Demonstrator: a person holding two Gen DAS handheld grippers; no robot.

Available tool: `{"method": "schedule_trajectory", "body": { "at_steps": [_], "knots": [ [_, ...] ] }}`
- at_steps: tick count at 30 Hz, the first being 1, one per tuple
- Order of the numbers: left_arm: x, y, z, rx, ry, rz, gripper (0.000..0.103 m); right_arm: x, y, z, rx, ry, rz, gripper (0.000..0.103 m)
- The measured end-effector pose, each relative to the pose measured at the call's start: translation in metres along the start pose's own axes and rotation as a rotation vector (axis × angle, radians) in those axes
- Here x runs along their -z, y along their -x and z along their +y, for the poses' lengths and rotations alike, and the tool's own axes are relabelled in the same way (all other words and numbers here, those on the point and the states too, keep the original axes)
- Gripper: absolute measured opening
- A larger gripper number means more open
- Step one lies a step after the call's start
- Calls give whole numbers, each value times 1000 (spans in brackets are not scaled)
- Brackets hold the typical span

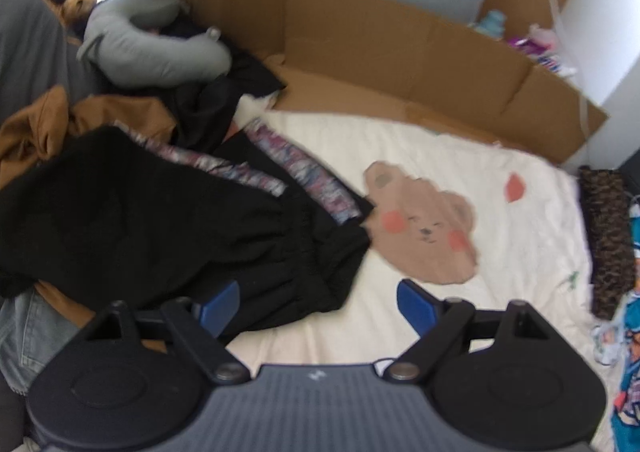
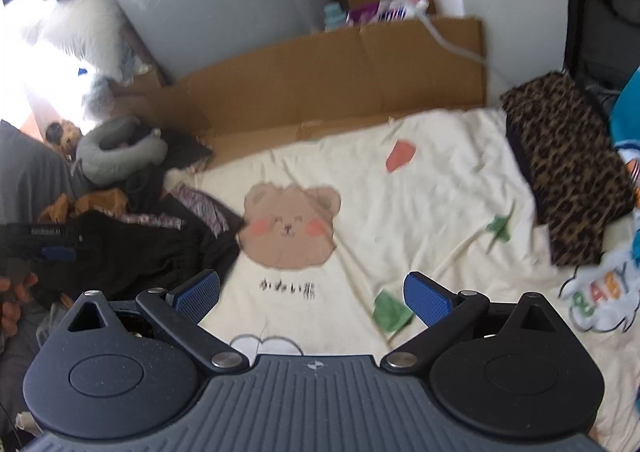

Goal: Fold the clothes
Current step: 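Move the left tool down to the black pants and close on the waistband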

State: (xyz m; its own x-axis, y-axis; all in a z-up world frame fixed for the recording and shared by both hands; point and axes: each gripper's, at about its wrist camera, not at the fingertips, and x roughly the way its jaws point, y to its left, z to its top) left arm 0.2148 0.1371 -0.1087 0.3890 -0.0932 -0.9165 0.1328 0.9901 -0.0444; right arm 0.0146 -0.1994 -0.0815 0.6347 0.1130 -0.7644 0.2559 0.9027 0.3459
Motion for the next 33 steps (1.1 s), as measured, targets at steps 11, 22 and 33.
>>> {"method": "schedule_trajectory", "body": {
  "at_steps": [11,22,33],
  "knots": [
    [22,-88,31,-36,-148,53,85,50,-53,2,-71,-51,72,99],
    [67,-146,39,-91,-336,84,75,87,-85,-6,-19,-64,151,99],
    [83,-169,52,-84,-372,40,75,100,-93,-14,12,-53,195,99]
  ]
}}
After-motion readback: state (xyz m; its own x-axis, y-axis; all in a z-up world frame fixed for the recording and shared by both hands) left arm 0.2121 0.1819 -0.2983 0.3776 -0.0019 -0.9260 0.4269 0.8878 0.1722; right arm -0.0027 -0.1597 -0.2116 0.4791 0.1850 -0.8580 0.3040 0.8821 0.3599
